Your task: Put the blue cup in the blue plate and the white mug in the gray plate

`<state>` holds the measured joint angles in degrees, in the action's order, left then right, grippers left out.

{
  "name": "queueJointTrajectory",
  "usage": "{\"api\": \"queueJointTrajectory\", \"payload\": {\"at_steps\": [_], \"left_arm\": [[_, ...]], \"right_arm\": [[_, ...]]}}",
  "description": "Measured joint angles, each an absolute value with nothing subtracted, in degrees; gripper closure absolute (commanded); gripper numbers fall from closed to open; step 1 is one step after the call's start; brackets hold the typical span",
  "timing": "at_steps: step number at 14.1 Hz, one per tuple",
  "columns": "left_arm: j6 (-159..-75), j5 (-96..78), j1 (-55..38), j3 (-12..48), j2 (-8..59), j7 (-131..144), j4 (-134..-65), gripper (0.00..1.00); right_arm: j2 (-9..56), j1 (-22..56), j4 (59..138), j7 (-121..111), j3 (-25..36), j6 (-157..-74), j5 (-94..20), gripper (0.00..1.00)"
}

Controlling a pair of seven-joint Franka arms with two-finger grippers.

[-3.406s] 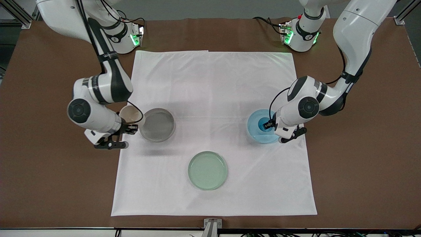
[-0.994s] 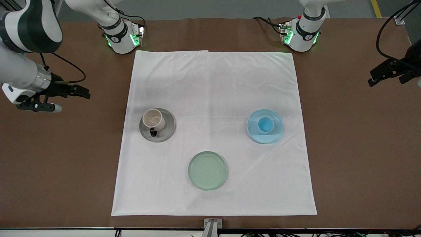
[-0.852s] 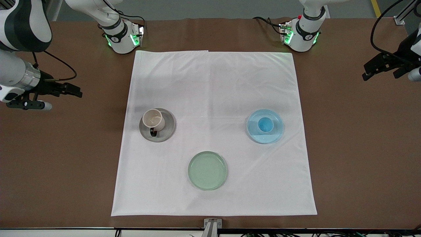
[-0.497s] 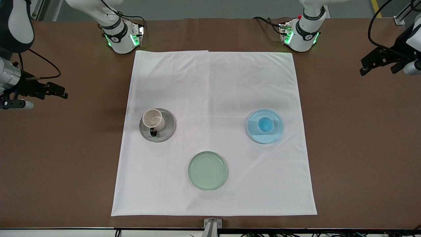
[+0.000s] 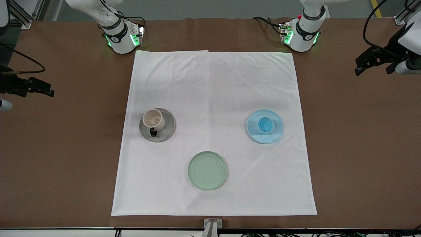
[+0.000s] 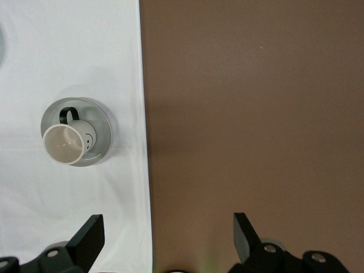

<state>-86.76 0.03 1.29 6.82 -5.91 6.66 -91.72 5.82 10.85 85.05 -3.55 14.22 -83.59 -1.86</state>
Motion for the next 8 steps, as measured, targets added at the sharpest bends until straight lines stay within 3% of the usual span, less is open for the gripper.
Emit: {"api": "queueJointTrajectory", "payload": {"at_steps": [8], "left_arm": [[-87.3, 0.0, 1.3, 6.8, -5.1, 6.7, -91.8, 0.00]], "right_arm": [[3.3, 11.4, 83.8, -3.2, 14.5, -83.7, -1.4, 0.00]]}}
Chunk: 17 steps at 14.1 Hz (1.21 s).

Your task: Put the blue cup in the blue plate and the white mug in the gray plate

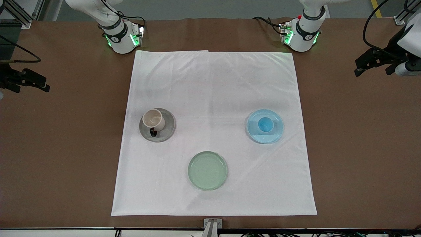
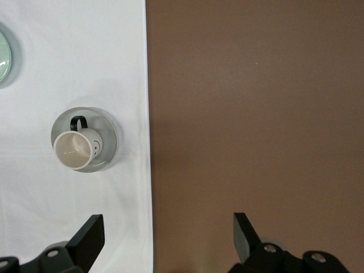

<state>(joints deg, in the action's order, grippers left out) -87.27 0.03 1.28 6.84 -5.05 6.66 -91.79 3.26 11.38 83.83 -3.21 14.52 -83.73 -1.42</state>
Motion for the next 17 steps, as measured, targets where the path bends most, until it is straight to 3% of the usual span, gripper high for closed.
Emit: {"api": "queueJointTrajectory", "payload": {"at_steps": [6, 17], "left_arm": [[-88.3, 0.0, 1.3, 6.8, -3.7, 6.7, -91.8, 0.00], [-88.6, 1.1, 1.3, 6.8, -3.3, 6.7, -91.8, 0.00]], "right_arm": [[0.3, 11.4, 88.3, -3.2, 14.6, -87.3, -1.4, 0.00], [-0.5, 11.4, 88.1, 0.7, 14.6, -87.0, -1.4, 0.00]]}}
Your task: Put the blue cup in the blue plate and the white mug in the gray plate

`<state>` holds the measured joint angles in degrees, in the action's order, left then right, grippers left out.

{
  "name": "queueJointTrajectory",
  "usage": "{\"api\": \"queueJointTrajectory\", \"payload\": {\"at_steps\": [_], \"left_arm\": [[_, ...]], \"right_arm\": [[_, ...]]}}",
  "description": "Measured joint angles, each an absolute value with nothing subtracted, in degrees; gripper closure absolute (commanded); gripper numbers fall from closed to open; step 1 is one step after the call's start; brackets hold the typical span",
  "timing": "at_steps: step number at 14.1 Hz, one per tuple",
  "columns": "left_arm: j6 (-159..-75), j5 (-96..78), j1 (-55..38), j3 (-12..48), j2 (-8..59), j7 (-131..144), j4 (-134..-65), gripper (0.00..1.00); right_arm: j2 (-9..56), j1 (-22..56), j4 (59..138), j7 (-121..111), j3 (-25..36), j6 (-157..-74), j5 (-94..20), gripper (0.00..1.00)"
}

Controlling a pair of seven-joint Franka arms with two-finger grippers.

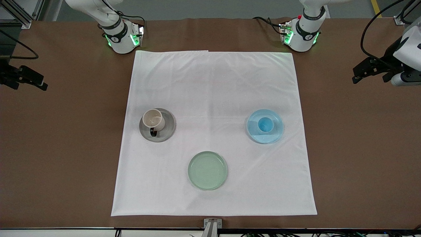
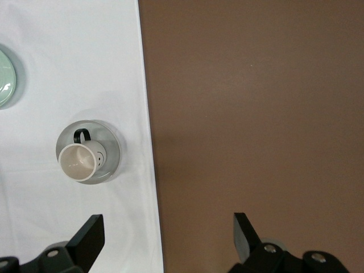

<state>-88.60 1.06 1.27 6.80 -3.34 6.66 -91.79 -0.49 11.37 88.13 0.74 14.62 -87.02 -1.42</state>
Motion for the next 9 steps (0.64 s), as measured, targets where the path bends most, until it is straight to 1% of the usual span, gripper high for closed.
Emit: {"api": "queueJointTrajectory", "payload": {"at_steps": [9], "left_arm": [[-88.6, 1.7, 1.3, 6.8, -3.4, 6.7, -91.3, 0.00]], "right_arm": [[-0.5, 11.4, 87.8, 0.7, 14.6, -87.0, -1.4, 0.00]]}}
